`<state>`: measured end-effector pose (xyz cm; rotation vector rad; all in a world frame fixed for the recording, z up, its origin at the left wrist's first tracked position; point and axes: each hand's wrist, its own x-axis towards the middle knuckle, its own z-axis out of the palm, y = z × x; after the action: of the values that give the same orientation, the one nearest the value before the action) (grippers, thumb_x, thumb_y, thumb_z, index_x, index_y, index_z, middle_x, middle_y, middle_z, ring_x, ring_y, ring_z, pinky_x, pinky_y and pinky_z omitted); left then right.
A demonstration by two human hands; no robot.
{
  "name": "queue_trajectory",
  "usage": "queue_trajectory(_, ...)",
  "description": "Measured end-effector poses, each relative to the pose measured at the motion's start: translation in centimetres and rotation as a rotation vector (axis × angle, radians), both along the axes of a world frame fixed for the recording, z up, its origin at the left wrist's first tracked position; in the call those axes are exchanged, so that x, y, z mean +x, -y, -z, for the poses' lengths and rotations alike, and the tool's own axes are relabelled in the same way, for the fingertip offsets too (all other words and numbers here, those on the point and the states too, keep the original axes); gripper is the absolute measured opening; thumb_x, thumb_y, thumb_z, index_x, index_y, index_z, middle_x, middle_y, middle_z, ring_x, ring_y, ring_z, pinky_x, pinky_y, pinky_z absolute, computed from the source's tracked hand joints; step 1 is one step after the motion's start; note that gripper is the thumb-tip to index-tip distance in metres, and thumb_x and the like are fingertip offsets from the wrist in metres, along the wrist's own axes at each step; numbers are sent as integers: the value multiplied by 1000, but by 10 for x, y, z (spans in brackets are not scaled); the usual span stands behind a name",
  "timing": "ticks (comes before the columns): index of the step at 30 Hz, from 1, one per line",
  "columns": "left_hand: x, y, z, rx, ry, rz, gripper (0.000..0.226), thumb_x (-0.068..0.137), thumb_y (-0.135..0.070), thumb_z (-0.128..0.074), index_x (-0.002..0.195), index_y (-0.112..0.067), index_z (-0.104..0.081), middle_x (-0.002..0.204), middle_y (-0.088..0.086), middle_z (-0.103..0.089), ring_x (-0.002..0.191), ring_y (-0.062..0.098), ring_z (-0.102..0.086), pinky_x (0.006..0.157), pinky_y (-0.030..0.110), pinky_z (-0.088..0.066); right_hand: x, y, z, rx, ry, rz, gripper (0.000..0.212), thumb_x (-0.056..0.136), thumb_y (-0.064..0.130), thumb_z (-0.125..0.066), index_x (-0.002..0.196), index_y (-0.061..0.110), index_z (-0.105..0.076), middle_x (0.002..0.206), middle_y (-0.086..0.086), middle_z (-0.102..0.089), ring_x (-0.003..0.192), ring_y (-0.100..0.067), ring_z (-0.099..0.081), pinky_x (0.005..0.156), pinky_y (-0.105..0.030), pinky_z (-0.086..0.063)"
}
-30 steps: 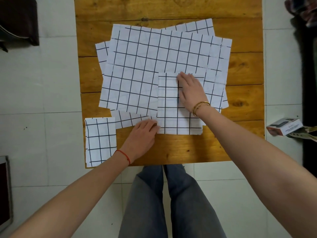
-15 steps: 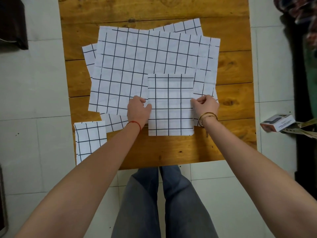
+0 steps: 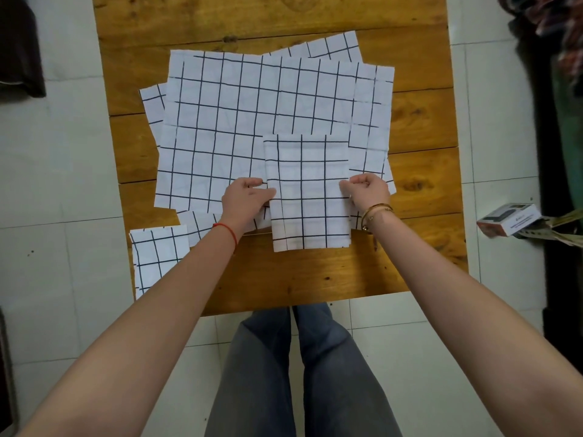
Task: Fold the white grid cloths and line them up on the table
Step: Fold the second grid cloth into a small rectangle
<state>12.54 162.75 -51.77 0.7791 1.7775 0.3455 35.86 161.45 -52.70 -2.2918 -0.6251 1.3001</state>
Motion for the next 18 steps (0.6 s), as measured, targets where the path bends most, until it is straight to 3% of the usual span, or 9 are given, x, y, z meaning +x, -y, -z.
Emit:
queue_trajectory(3,-1,-1,-7,-45,66,20,31,83,-21,-74,112,-12,-67,95,-3,-67,85,10,-66,81,23,-56,6,0,0,-39,-76,-18,14,78,28,-74,82,19,-63,85,0,-63,80,-17,-56,83,-33,-53)
queue_trajectory(6,-4,0,-12,-42,77,-14,24,86,-17,-71,108,-7,-69,84,3,-67,74,15,-64,79,31,-59,9,0,-1,-21,-79,-119,20,81,25,-71,67,15,-60,65,2,-55,65,-15,-50,71,-31,-49)
queue_trajectory(8,-7,0,-15,-38,94,-34,21,88,-16,-69,107,-7,-67,77,5,-63,70,17,-60,79,36,-60,11,0,-1,20,-45,-161,21,81,27,-70,65,18,-60,63,5,-56,69,-15,-53,76,-32,-50)
queue_trajectory(12,-15,-3,-18,-12,94,-26,26,88,-17,-69,111,-6,-66,81,4,-66,70,16,-63,79,34,-60,10,-1,-2,91,-55,-192,17,82,30,-68,88,15,-64,66,4,-62,71,-14,-59,88,-40,-54)
queue_trajectory(14,-17,-4,-19,-2,111,-29,28,88,-19,-69,112,-5,-67,84,3,-65,72,14,-64,81,31,-59,8,-2,-6,107,-88,-208,13,86,27,-66,82,15,-62,65,4,-60,68,-13,-57,88,-40,-54)
queue_trajectory(18,-22,-4,-22,1,181,-66,25,88,-20,-69,110,-9,-67,84,0,-64,78,12,-61,81,25,-55,7,-2,-15,92,-209,-270,26,84,32,-70,68,15,-59,67,3,-58,70,-11,-56,87,-35,-52)
